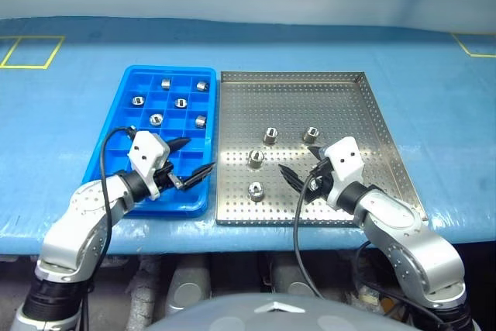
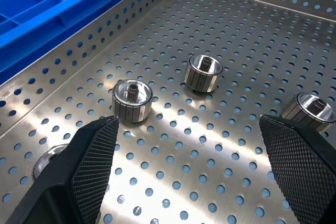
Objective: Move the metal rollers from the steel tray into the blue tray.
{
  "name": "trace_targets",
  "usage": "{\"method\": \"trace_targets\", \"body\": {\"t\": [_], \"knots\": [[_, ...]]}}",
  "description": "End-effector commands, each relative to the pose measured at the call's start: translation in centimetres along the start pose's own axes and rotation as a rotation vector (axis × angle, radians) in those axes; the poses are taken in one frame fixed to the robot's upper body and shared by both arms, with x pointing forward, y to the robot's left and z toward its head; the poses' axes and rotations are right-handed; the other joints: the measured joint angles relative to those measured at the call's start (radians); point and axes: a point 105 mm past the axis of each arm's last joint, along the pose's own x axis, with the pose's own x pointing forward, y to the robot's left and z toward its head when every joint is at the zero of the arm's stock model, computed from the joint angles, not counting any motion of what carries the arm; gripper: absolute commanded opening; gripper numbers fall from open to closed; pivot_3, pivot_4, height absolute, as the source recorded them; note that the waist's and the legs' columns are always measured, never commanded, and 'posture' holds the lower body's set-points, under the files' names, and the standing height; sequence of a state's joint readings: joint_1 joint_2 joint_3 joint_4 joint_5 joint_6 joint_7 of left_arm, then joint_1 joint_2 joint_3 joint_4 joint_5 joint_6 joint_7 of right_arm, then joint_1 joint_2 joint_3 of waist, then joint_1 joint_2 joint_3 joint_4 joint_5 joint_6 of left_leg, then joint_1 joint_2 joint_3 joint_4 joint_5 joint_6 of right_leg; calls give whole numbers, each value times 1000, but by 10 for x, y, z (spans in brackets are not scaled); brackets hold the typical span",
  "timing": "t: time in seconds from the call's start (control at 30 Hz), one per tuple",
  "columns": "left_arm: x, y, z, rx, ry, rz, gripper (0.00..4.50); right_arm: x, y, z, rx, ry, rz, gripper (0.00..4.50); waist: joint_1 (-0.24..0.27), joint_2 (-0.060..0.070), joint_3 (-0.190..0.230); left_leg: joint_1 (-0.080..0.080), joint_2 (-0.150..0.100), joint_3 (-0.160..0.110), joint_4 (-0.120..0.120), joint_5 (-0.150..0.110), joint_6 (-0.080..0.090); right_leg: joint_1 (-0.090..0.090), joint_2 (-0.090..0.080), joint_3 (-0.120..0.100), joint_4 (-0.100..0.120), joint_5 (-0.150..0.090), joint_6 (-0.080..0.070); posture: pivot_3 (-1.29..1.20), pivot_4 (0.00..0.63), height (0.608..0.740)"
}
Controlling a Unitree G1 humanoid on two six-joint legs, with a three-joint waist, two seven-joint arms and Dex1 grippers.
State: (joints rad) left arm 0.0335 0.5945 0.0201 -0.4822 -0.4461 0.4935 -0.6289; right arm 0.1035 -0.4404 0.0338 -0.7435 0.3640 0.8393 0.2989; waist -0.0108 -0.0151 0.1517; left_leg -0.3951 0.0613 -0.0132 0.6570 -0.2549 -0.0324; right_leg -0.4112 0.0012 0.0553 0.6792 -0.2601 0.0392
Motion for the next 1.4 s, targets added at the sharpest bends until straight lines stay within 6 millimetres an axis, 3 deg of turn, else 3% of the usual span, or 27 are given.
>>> {"method": "trace_targets", "body": {"t": [0.03, 0.13, 0.27, 0.37, 0.47, 0.83, 1.07, 1.27, 1.4], "knots": [[11, 10, 17, 67, -29, 46, 4487, -1, 3, 14, -19, -49, 3, 4500, 1, 0, 0, 0, 0, 0, 0, 0, 0, 0, 0, 0, 0, 0, 0, 44, 150, 740], [27, 17, 28, 67, -33, 61, 4487, 0, 1, 16, -2, -50, -16, 4500, 1, -1, 0, 0, -1, -1, 1, 0, 0, 1, 2, 2, 0, 1, 1, 39, 150, 740], [48, 8, 39, 79, -29, -54, 4487, 0, 3, 20, 3, -47, -8, 4500, -2, -1, 1, -1, -1, -1, 2, 0, 0, 1, 7, 10, -1, 3, 5, 33, 150, 740], [63, -5, 35, 153, 26, -200, 4487, 0, 4, 25, -10, -56, -6, 4500, -4, -1, 1, -1, -1, 0, 1, 0, 1, 0, 7, 12, -1, 3, 5, 32, 150, 740], [78, -4, 31, 183, 84, -265, 4487, 0, 4, 27, -17, -63, -7, 4500, -3, -1, 1, -2, -1, 0, 1, 0, 1, -1, 8, 12, -1, 3, 4, 20, 150, 740], [136, 6, 36, 213, 193, -315, 4487, -1, 4, 28, -23, -66, -31, 4500, -10, -1, 1, -6, -1, 0, 4, -1, 3, -2, 8, 12, -2, 4, 3, -14, 150, 740], [121, -11, 30, 282, 240, -552, 4487, -4, 2, 26, -18, -67, -64, 4500, -31, -1, 1, -6, -1, 0, 3, -2, 3, -2, 8, 12, -2, 4, 2, -48, 150, 740], [115, -9, 10, 314, 320, -554, 4487, -4, 3, 26, -11, -69, -66, 4500, -33, -1, 1, -6, -1, 0, 4, -2, 3, -2, 8, 12, -1, 3, 3, -47, 150, 740], [113, -19, 6, 303, 328, -605, 4487, -3, 3, 26, -12, -70, -63, 4500, -31, -1, 1, -7, -1, 0, 4, -2, 3, -2, 8, 13, -1, 3, 4, -41, 150, 740]]}}
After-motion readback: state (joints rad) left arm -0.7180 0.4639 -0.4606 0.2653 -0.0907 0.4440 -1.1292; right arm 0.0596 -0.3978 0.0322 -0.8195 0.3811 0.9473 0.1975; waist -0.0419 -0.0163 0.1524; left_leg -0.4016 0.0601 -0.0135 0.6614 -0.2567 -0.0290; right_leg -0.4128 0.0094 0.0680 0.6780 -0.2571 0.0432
